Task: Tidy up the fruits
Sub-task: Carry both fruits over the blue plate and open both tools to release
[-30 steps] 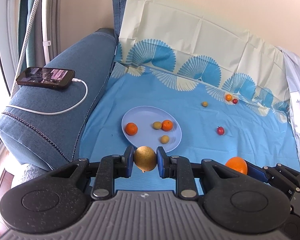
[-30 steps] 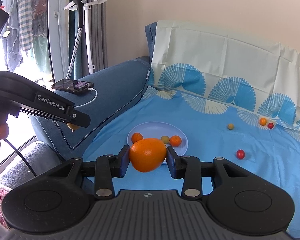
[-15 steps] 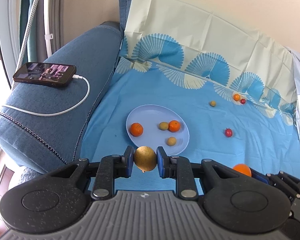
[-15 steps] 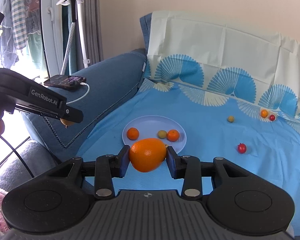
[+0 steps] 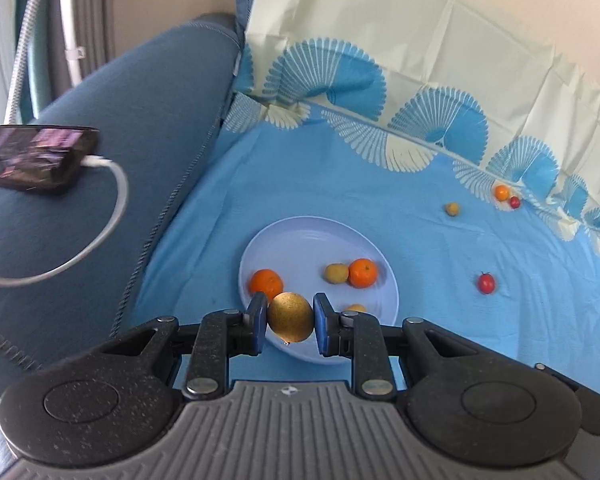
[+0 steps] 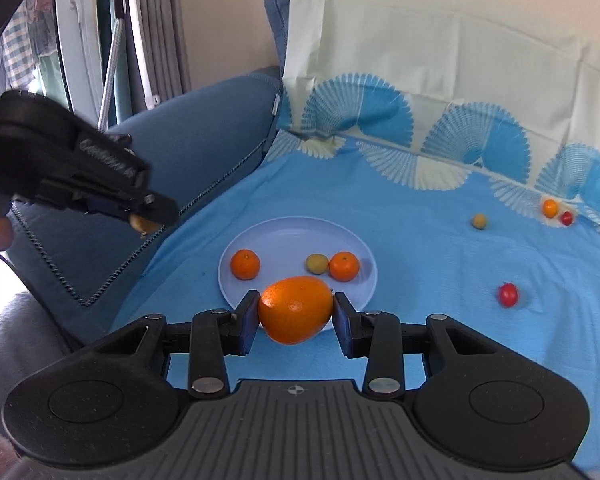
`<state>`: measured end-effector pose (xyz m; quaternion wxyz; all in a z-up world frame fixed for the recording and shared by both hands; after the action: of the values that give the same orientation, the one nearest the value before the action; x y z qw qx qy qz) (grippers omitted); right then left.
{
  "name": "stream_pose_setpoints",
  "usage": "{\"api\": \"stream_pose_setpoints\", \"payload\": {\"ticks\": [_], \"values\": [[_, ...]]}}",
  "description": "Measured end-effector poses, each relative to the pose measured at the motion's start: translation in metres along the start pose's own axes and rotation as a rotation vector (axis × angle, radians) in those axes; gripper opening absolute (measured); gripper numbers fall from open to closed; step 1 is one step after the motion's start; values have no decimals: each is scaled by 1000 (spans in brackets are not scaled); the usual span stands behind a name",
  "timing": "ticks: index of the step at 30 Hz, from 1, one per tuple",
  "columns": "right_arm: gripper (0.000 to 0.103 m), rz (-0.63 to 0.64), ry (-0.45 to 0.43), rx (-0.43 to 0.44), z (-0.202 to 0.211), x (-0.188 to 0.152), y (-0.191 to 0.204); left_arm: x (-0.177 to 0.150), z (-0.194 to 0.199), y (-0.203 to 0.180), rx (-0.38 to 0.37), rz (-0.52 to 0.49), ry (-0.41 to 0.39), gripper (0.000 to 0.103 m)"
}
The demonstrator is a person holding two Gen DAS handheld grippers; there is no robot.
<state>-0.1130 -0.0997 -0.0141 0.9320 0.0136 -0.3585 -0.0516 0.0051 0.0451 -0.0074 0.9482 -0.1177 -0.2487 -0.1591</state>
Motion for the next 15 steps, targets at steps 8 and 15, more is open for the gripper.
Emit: {"api": "stream_pose_setpoints", "payload": {"ticks": [8, 15], "values": [[41, -38, 83, 0, -83, 20, -20, 35, -85, -7, 48, -15, 76, 27], [41, -32, 126, 2, -133, 26, -35, 54, -132, -12, 63, -53, 119, 27]]}}
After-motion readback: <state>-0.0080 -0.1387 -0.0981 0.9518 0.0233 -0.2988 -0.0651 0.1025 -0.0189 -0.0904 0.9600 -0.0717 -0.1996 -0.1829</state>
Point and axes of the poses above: each gripper's, at about its wrist camera, not at the fingertips, and z roughly against the way its jaws point, y to its left, x to its top, the point moved 1 cm from there along -z, roughly the way its jaws point, and after that the axes turned 8 degrees about y, right-handed, at the moved point
